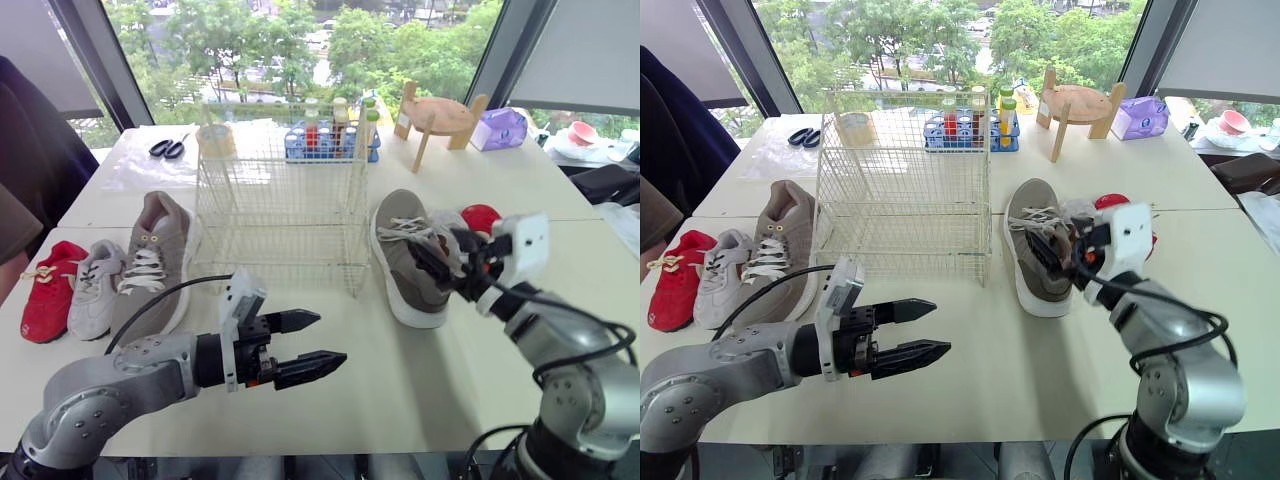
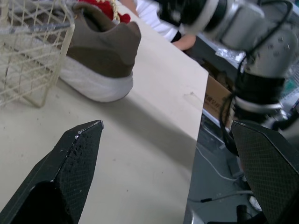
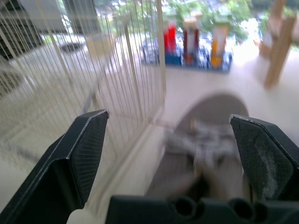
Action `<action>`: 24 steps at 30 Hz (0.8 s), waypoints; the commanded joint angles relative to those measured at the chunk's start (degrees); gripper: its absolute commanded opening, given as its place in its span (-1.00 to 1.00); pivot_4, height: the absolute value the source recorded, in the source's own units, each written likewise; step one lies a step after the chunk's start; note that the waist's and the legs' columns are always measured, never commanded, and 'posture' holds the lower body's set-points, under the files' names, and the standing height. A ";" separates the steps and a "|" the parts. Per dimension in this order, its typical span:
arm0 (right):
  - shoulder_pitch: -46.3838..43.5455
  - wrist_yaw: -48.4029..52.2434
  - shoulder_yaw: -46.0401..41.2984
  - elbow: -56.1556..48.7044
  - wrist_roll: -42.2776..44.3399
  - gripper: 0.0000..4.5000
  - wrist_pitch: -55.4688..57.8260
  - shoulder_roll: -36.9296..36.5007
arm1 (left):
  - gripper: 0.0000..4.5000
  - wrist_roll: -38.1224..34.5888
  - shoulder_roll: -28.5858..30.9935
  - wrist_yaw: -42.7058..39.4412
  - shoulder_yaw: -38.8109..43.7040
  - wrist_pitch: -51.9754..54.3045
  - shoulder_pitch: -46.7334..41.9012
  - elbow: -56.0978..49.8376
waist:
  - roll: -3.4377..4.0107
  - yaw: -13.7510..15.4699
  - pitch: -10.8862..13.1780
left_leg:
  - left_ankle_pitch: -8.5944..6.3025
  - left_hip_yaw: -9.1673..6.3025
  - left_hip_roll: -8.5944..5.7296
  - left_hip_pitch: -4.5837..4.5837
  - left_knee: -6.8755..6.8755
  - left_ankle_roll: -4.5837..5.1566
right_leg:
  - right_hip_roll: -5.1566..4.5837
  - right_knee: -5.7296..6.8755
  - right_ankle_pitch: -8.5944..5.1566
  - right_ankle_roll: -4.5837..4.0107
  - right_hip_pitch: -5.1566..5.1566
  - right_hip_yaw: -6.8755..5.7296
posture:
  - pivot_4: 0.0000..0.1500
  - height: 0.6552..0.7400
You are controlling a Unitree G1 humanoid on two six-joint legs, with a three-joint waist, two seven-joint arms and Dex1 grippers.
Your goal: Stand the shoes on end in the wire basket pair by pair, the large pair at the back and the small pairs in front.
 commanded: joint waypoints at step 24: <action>14.27 -13.15 14.01 18.23 -9.58 -0.85 -30.18 0.93 | 1.00 6.70 2.24 -6.77 3.25 0.40 -1.00 3.76 | -0.72 0.09 -0.44 | -0.03 0.01 0.14 0.79 -0.13 -0.03 | 0.05 -0.38 -0.07 -0.02 0.86 0.03 | 1.00 1.00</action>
